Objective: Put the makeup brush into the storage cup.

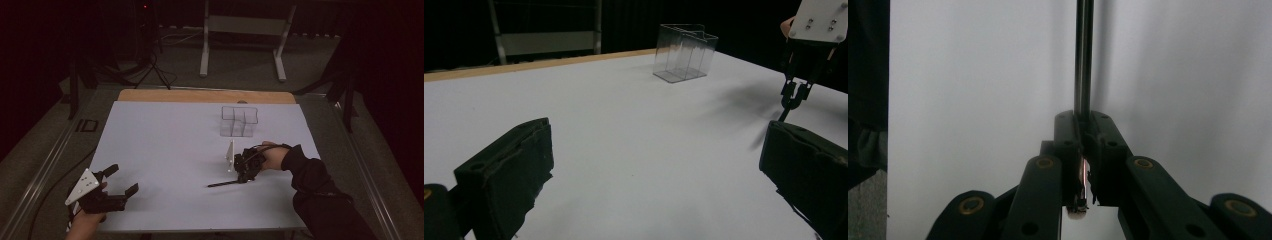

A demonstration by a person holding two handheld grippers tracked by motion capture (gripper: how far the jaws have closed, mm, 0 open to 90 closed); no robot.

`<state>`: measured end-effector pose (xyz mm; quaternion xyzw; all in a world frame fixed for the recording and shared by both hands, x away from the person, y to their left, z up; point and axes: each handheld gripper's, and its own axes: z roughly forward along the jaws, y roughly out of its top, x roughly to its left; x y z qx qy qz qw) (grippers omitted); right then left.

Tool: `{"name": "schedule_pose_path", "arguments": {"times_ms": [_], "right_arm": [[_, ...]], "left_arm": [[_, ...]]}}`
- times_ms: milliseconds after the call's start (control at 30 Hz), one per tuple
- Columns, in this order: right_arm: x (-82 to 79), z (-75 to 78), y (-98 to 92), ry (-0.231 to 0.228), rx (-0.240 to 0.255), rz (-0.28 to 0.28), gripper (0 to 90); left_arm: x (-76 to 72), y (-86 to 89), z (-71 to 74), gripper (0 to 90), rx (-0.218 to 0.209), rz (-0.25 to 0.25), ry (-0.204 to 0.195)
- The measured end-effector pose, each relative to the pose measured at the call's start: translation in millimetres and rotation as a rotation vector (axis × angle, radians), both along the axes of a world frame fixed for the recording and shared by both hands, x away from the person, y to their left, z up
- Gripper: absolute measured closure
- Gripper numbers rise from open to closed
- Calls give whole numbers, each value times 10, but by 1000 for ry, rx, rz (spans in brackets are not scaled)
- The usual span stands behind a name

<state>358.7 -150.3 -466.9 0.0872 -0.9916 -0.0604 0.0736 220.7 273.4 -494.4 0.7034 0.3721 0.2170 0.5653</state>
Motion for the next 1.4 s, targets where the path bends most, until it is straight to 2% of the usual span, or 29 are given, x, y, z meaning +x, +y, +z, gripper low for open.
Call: {"name": "schedule_pose_path", "arguments": {"times_ms": [100,267,433,600,767,933,967,1000,1067,1233,1400], "right_arm": [[7,32,-29,19,10,-40,836],[-9,66,-46,21,13,-45,836],[-10,138,-62,23,16,-48,836],[11,227,-80,31,12,-78,836],[19,309,-82,34,9,-99,836],[31,368,-79,38,18,-112,836],[31,378,-78,44,6,-118,835],[29,382,-78,33,9,-111,835],[31,390,-78,40,5,-118,836],[24,375,-74,35,11,-118,836],[13,345,-69,31,11,-110,836]], "left_arm": [[6,-11,-3,21,-3,-1,5],[13,-54,2,21,-5,-19,15],[37,-151,23,21,25,-54,20],[84,-291,92,21,61,-118,35],[153,-487,196,21,117,-171,47],[242,-683,254,21,160,-225,88],[259,-724,257,21,170,-239,97],[273,-770,258,21,181,-251,102],[304,-862,256,21,200,-292,112],[370,-1099,250,21,289,-352,99],[438,-1246,248,21,325,-388,108]]}}
